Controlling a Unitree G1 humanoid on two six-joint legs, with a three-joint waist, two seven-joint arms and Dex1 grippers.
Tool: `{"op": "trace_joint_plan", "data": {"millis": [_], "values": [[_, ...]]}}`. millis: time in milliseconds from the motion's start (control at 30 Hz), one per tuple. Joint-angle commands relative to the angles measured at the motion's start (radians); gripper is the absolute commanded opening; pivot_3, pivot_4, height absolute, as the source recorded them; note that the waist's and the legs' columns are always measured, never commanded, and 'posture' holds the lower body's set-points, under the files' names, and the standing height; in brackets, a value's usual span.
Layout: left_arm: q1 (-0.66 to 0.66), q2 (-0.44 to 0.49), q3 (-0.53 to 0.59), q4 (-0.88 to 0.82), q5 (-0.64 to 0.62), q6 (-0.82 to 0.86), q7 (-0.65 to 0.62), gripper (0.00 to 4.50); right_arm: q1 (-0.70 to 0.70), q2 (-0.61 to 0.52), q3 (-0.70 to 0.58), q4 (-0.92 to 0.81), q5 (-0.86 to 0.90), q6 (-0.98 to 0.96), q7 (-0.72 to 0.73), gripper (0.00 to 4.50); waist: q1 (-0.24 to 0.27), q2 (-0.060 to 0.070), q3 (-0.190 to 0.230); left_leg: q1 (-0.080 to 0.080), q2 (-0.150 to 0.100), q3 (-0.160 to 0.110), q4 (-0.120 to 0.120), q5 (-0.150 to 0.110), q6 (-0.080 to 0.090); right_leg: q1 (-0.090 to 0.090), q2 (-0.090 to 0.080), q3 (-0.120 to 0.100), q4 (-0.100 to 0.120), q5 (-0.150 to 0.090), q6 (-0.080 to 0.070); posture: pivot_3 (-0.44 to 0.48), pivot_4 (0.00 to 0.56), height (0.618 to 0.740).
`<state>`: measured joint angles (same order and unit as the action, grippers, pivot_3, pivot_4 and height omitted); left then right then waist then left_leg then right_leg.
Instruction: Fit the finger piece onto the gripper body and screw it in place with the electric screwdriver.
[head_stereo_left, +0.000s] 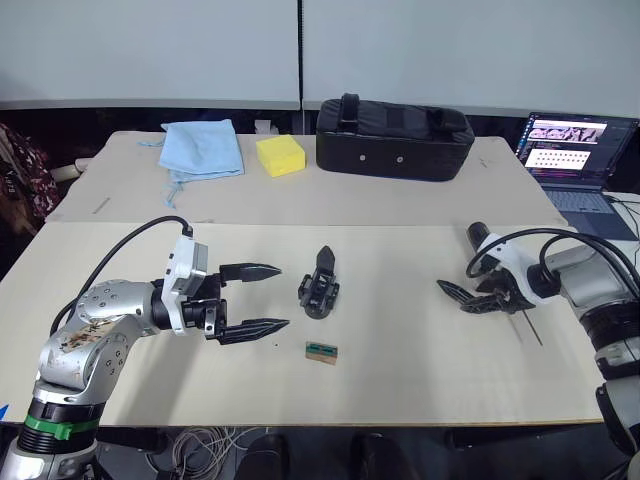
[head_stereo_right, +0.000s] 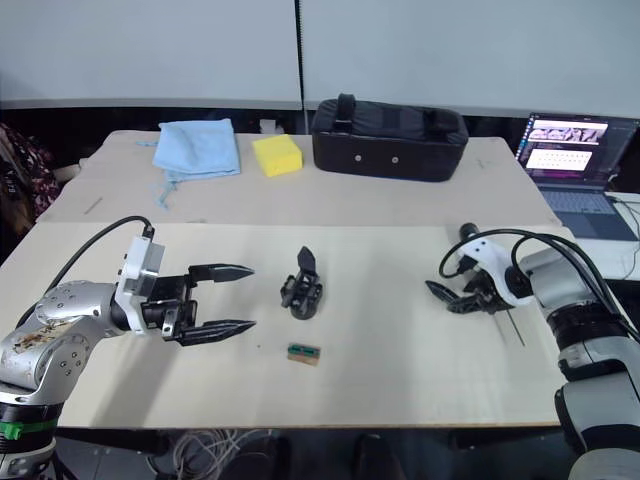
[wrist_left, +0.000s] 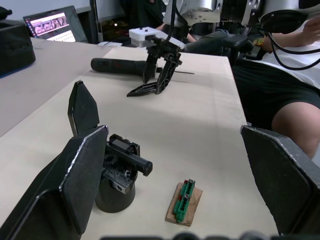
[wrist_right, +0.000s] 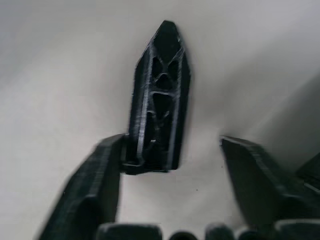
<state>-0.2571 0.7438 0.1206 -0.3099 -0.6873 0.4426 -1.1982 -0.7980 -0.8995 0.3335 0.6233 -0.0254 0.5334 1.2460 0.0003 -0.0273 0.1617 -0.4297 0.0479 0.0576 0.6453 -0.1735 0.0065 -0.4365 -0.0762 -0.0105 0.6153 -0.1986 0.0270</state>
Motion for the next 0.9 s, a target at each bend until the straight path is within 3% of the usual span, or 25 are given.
{"op": "trace_joint_plan", "data": {"millis": [33, 100, 267, 367, 467, 667, 900], "values": [[-0.015, -0.001, 0.020, -0.012, -0.017, -0.007, 0.008, 4.50, 0.038, 0.015, -0.016, -0.046, 0.007, 0.008, 0.026, 1.69, 0.000, 0.000, 0.000, 0.000, 0.000, 0.000, 0.000, 0.000, 0.000, 0.000, 0.000, 0.000, 0.000, 0.000, 0.000, 0.000, 0.150, 0.740], [-0.021, -0.009, 0.022, -0.010, -0.026, -0.003, 0.020, 4.50, 0.066, 0.008, -0.048, -0.092, 0.026, -0.005, 0.024, 1.11, 0.000, 0.000, 0.000, 0.000, 0.000, 0.000, 0.000, 0.000, 0.000, 0.000, 0.000, 0.000, 0.000, 0.000, 0.000, 0.000, 0.150, 0.740], [-0.056, -0.061, 0.062, -0.009, -0.100, 0.058, 0.124, 4.50, 0.206, -0.017, -0.257, -0.370, 0.152, -0.034, -0.022, 1.12, 0.005, 0.000, 0.000, 0.000, 0.000, 0.000, 0.000, 0.000, 0.000, 0.000, 0.000, 0.000, 0.001, 0.002, 0.003, 0.000, 0.150, 0.740], [-0.117, -0.135, 0.088, 0.001, -0.182, 0.145, 0.280, 4.50, 0.304, 0.054, -0.439, -0.652, 0.244, -0.041, -0.165, 1.12, 0.008, 0.000, 0.000, 0.000, 0.000, 0.000, 0.000, 0.000, 0.000, -0.001, 0.000, 0.001, 0.002, 0.004, 0.007, 0.000, 0.150, 0.740], [-0.200, -0.222, 0.089, 0.019, -0.233, 0.209, 0.424, 4.50, 0.316, 0.199, -0.517, -0.890, 0.294, 0.005, -0.365, 1.12, 0.006, 0.000, 0.000, 0.000, 0.000, 0.000, 0.002, 0.000, 0.000, -0.001, 0.001, 0.001, 0.004, 0.004, 0.008, 0.000, 0.150, 0.740], [-0.364, -0.420, 0.071, 0.101, -0.295, 0.272, 0.629, 4.50, 0.277, 0.360, -0.379, -1.102, 0.159, -0.122, -0.585, 1.12, 0.009, -0.001, 0.001, 0.000, -0.001, -0.001, 0.006, 0.000, 0.000, -0.001, 0.000, 0.001, 0.008, 0.004, 0.008, 0.000, 0.150, 0.740], [-0.461, -0.545, 0.031, 0.188, -0.264, 0.259, 0.667, 4.50, 0.254, 0.423, -0.283, -1.096, 0.092, -0.170, -0.669, 1.12, 0.011, -0.001, 0.001, -0.001, -0.002, -0.001, 0.007, 0.000, 0.000, 0.000, 0.000, 0.002, 0.008, 0.004, 0.008, 0.000, 0.150, 0.740]]}}
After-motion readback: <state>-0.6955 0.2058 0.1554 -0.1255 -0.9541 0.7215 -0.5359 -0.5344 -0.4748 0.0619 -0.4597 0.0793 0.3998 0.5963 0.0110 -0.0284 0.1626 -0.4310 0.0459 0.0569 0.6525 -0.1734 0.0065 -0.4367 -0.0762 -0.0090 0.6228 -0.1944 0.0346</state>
